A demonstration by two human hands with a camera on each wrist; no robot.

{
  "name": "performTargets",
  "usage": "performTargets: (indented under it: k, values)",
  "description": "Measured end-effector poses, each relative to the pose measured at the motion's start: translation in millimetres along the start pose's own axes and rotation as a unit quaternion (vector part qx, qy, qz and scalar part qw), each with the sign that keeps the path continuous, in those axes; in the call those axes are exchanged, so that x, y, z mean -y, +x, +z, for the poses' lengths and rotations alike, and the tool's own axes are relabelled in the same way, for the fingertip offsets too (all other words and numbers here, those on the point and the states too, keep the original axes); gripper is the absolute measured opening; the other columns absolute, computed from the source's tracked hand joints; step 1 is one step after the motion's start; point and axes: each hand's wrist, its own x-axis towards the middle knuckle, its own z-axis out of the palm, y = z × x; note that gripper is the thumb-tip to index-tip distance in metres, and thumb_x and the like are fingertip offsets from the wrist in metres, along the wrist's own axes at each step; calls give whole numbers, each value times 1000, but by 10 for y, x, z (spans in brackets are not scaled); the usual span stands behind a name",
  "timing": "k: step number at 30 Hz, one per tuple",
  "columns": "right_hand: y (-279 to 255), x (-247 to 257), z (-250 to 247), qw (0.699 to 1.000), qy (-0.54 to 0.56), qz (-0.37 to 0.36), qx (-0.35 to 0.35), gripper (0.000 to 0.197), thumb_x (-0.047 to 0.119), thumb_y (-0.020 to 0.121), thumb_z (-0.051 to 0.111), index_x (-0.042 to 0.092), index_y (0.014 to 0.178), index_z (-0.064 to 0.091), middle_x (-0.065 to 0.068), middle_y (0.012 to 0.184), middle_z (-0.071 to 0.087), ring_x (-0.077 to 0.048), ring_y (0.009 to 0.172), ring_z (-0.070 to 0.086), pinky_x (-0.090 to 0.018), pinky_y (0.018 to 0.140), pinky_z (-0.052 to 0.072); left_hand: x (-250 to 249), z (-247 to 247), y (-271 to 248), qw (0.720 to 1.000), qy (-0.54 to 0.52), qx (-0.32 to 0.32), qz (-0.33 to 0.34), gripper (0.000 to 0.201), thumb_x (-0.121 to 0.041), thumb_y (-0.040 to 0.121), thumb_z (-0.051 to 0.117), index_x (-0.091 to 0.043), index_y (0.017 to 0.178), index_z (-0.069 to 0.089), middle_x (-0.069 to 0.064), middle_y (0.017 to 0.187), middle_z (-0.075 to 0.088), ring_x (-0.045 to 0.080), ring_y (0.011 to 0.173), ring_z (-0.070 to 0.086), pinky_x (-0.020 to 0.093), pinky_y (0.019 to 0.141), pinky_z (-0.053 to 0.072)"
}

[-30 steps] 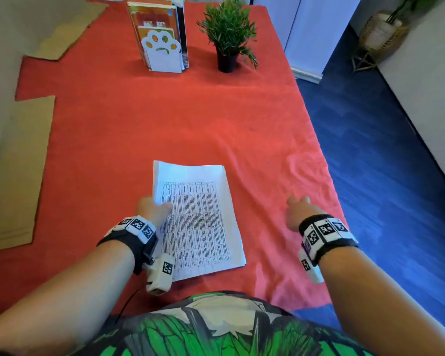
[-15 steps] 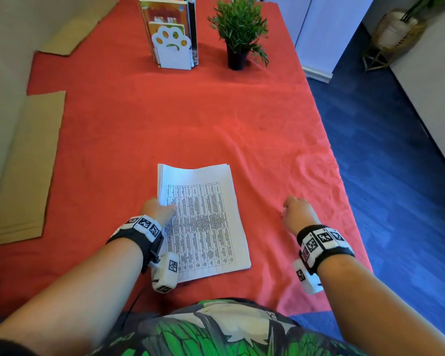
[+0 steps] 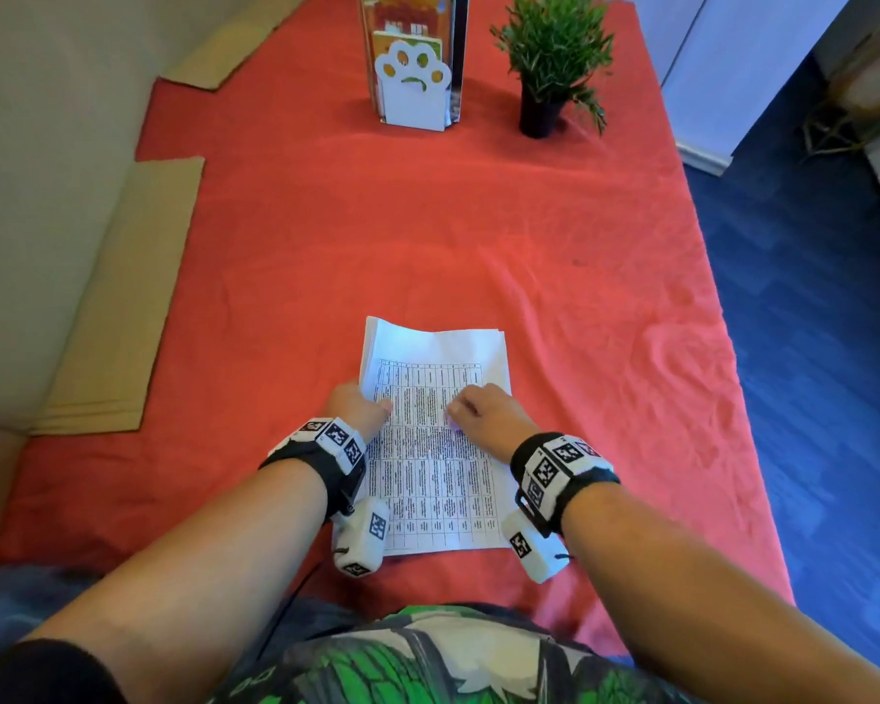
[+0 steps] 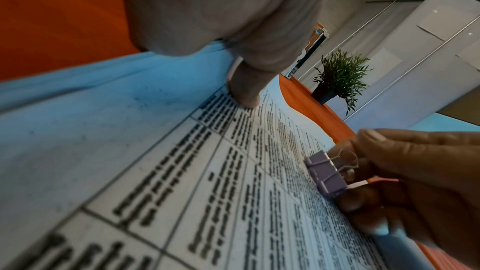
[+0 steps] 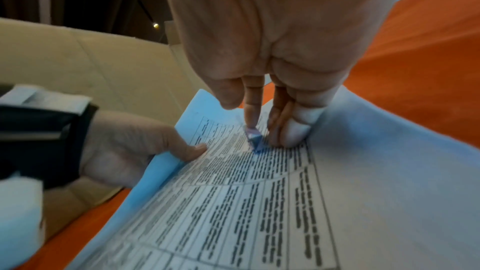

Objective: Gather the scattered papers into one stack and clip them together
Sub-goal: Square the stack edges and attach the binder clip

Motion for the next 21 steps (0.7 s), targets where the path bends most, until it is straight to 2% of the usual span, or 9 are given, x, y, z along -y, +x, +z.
performTargets:
  k: [4, 6, 8, 11, 14, 16, 17, 19, 21]
  values:
    - [75, -9, 87, 997, -69, -8, -42, 26, 32, 90, 54, 9, 86, 63, -9, 90, 63, -18, 67, 57, -23, 55, 44, 31, -1, 11, 1000, -14, -2, 3, 42, -20, 85, 64, -5, 123, 57, 14, 120, 65, 33, 106, 63, 40, 90, 54]
    - [108, -3, 94, 996, -71, -11, -49, 23, 29, 90, 55, 8, 85, 63, -11, 91, 63, -19, 66, 56, -22, 52, 41, 45, -4, 0, 1000, -20, -2, 1, 41, -20, 85, 63, -4, 123, 57, 14, 121, 64, 33, 107, 63, 40, 91, 53]
    - [135, -12, 88, 999, -16, -13, -46, 19, 25, 90, 56, 10, 86, 66, -7, 87, 69, -19, 65, 60, -22, 55, 48, 77, 11, -11, 1000, -15, -6, -5, 41, -19, 87, 62, -1, 124, 56, 15, 124, 62, 34, 111, 60, 37, 92, 51]
    - [132, -63, 68, 994, 100, -1, -44, 18, 19, 93, 55, 14, 95, 72, 4, 80, 72, -13, 71, 68, -22, 71, 58, 146, 23, -34, 1000, -16, 4, -16, 45, -18, 88, 62, 2, 127, 52, 15, 126, 59, 34, 116, 57, 33, 91, 46]
    - [142, -121, 71, 991, 127, 15, -31, 19, 20, 92, 57, 15, 105, 71, 4, 85, 74, -16, 78, 71, -30, 75, 60, 156, -88, -3, 998, -47, 33, -20, 35, -10, 82, 68, -1, 114, 58, 14, 117, 63, 32, 108, 61, 33, 89, 49]
    - [172, -124, 62, 989, 148, 27, -14, 19, 17, 92, 58, 12, 105, 71, 0, 88, 74, -17, 82, 71, -34, 81, 59, 79, -219, 86, 998, -52, 17, 11, 33, -4, 77, 70, -7, 107, 57, 10, 111, 65, 25, 95, 64, 33, 78, 54]
    - [188, -119, 49, 986, 162, 34, -2, 18, 15, 92, 58, 11, 103, 71, -1, 88, 74, -17, 83, 71, -34, 84, 58, 14, -288, 146, 999, -23, -4, 40, 40, -4, 76, 70, -8, 112, 54, 7, 110, 62, 22, 92, 62, 27, 72, 52]
    - [210, -106, 8, 984, 170, 46, 22, 19, 13, 91, 57, 9, 104, 71, -3, 90, 75, -15, 84, 71, -32, 88, 56, -151, -413, 291, 991, 50, -43, 115, 58, -7, 77, 70, -11, 130, 47, 6, 120, 58, 24, 104, 59, 23, 81, 46]
    - [224, -97, -30, 980, 184, 60, 44, 22, 10, 91, 56, 6, 107, 70, -6, 94, 75, -13, 83, 69, -29, 90, 55, -335, -474, 422, 972, 137, -40, 184, 58, -9, 79, 66, -16, 133, 46, 5, 127, 58, 25, 112, 57, 28, 90, 42]
